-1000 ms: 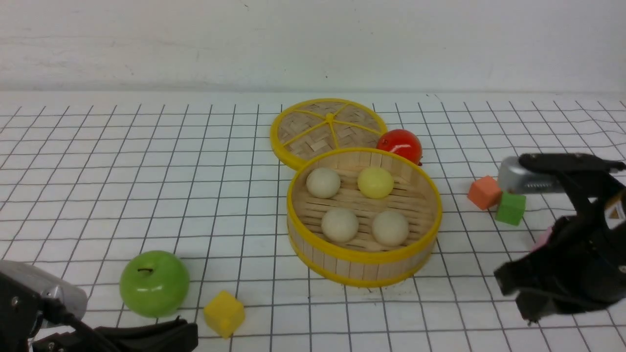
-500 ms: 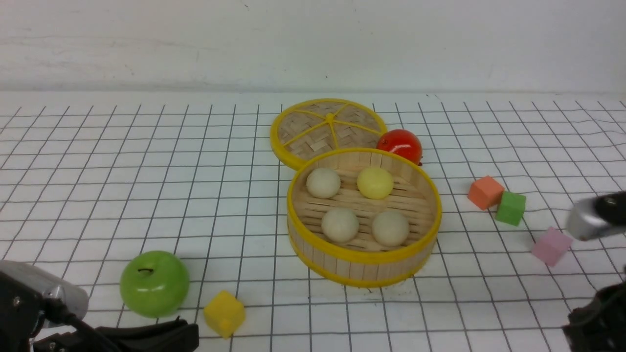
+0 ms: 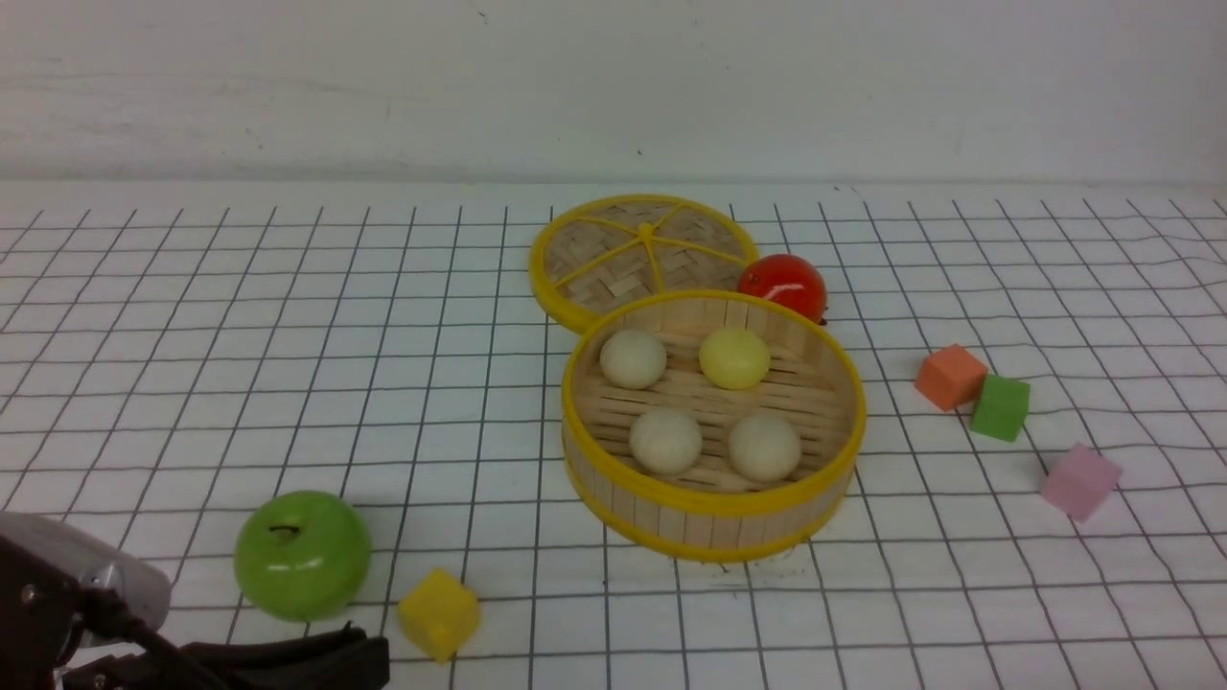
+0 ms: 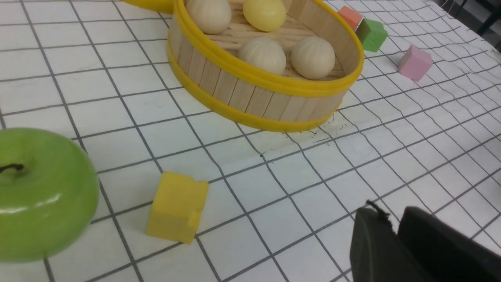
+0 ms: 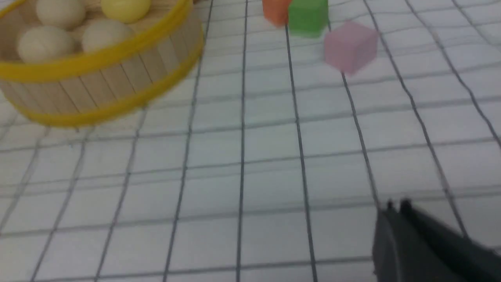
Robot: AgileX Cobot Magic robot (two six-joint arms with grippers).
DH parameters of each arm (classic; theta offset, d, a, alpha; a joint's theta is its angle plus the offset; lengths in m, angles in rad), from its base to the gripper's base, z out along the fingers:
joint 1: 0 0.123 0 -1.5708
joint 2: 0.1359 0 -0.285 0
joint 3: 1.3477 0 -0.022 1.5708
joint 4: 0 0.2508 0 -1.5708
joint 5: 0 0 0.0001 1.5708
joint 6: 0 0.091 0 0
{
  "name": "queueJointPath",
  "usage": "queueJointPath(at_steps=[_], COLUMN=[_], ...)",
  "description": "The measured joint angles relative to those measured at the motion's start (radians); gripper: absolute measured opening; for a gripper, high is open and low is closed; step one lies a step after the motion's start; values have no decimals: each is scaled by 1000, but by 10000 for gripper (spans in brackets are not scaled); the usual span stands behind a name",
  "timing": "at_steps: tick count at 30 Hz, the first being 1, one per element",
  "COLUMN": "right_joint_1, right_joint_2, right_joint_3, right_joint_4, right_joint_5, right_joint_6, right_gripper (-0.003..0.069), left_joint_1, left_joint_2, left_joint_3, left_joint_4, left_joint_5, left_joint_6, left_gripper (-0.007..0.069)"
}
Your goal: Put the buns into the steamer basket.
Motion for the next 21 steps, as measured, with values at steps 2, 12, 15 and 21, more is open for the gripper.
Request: queueJointPath(at_steps=[2,12,15,21], right_joint_1=[-5,-6,-6,-6], right_joint_2=[0,0,0,0], right_joint_3=[2,5,5,5], right_joint_4=[10,17,17,17], right_joint_5=[-10,-20,-21,-22], right_joint_6=[0,0,0,0], right_gripper=[-19,-18,-17,-13], left_joint_1=[0,0,0,0], left_joint_2=[0,0,0,0], left_joint_3=[0,0,0,0], left_joint_4=[0,0,0,0], left_joint_5=[0,0,0,0], left_joint_6=[0,0,0,0], left_gripper=[94,109,111,116])
